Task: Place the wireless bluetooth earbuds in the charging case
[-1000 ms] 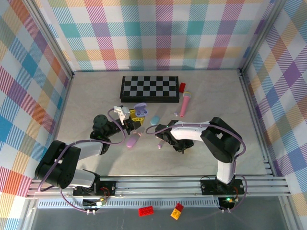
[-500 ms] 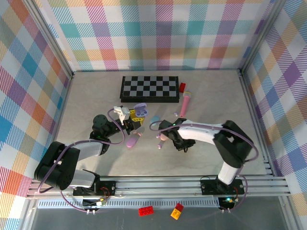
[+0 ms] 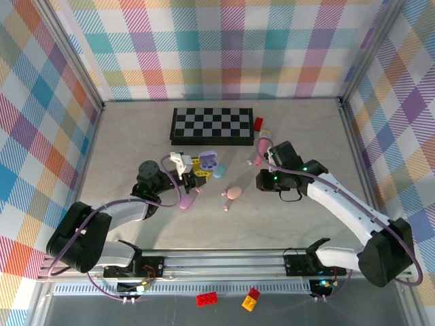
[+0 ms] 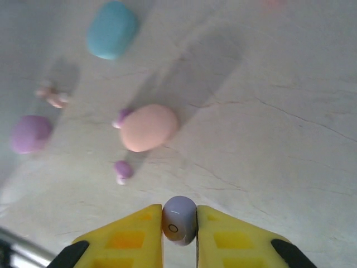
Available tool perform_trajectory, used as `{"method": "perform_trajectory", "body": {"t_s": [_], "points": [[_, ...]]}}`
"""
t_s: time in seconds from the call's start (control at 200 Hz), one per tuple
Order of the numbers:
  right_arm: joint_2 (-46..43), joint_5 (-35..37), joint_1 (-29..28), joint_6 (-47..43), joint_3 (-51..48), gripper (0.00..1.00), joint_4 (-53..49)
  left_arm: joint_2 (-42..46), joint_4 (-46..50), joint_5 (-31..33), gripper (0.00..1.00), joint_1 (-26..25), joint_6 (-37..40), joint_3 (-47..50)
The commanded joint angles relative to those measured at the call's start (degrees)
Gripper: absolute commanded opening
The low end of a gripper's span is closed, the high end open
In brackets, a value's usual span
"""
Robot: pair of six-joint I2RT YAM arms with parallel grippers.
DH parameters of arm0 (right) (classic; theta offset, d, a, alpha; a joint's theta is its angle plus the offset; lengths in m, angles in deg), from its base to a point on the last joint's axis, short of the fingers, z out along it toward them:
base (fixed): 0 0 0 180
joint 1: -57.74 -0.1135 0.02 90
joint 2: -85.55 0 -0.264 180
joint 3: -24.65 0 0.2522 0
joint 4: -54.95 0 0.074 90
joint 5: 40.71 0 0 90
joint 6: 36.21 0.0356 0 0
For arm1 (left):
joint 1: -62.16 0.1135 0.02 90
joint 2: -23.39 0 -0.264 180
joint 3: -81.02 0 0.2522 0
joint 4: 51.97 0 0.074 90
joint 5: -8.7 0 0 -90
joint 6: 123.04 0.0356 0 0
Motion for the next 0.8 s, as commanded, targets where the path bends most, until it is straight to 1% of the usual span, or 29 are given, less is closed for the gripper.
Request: {"method": "perform_trajectory", "body": {"t_s": [0.0,0.3,0.52,0.67,0.795], "points": [[-2.4,-10.1,1.5,-2.8,3.3,0.16,2.0,1.3,3.9,-2.1,0.29,-2.3,3.8,-2.5],[-5.0,-26.3,2.5,-5.2,7.6,0.18,6.0,-0.4,7.3,-4.0,0.29,-6.8,5.7,-5.7],[-4.4,-34.4,2.5,-5.2,8.1,0.18,10.1,-2.1,8.8,-6.6,0.29,-8.6,5.9,-8.2],[-3.1,-36.9,2.4,-4.6,7.9,0.18,11.9,-3.0,9.1,-6.9,0.29,-9.6,6.0,-9.2],[-2.1,-37.6,2.4,-4.8,7.9,0.18,12.1,-3.5,9.0,-6.8,0.29,-10.1,6.1,-9.8]]}}
